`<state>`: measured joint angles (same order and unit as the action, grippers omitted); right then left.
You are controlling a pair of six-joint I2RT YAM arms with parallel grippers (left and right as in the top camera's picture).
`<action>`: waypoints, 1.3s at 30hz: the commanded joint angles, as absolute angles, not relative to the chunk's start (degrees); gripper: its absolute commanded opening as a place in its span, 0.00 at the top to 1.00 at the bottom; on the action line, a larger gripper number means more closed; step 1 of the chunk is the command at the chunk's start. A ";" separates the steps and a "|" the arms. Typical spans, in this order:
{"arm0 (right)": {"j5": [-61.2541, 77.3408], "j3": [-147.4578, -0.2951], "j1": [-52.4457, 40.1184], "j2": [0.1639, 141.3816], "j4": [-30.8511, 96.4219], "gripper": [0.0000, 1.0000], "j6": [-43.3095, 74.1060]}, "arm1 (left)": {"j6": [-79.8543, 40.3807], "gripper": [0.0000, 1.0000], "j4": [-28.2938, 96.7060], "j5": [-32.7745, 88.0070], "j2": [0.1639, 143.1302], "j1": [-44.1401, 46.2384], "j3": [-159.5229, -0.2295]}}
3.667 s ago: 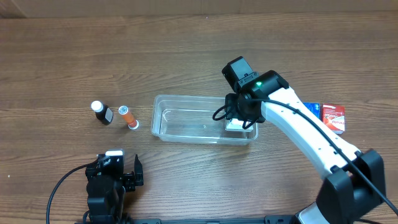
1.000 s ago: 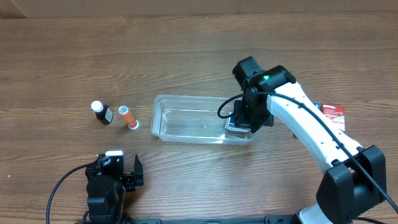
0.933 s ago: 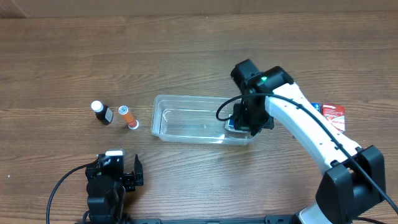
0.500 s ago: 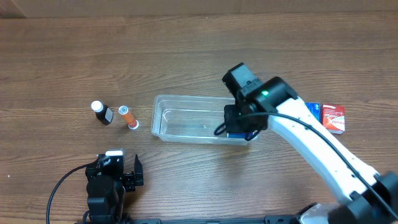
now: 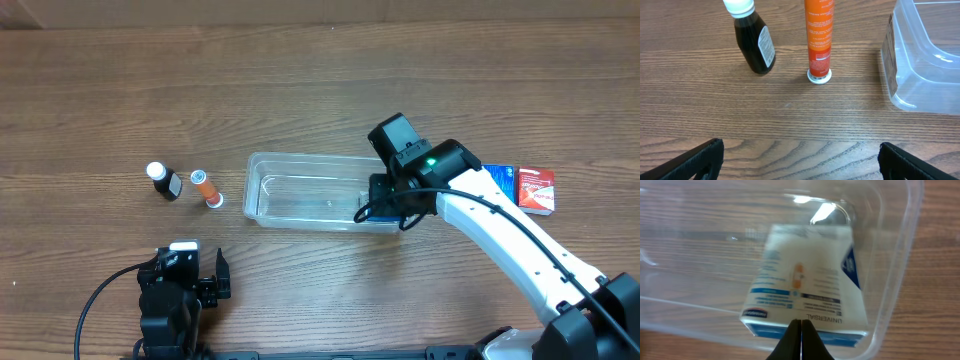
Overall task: Pack container
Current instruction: 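Open right gripper and lift away from the container, then move right gripper to the blue box and grasp it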
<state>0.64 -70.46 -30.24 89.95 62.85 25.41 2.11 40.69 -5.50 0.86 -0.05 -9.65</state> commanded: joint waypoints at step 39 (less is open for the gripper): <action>-8.93 -86.87 6.44 105.69 67.88 0.00 5.89 | 3.22 0.00 40.51 -4.84 0.25 -0.40 -9.37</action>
<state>-8.36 -87.42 5.63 102.28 67.48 9.67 2.11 40.66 -5.50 0.86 -0.05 -9.65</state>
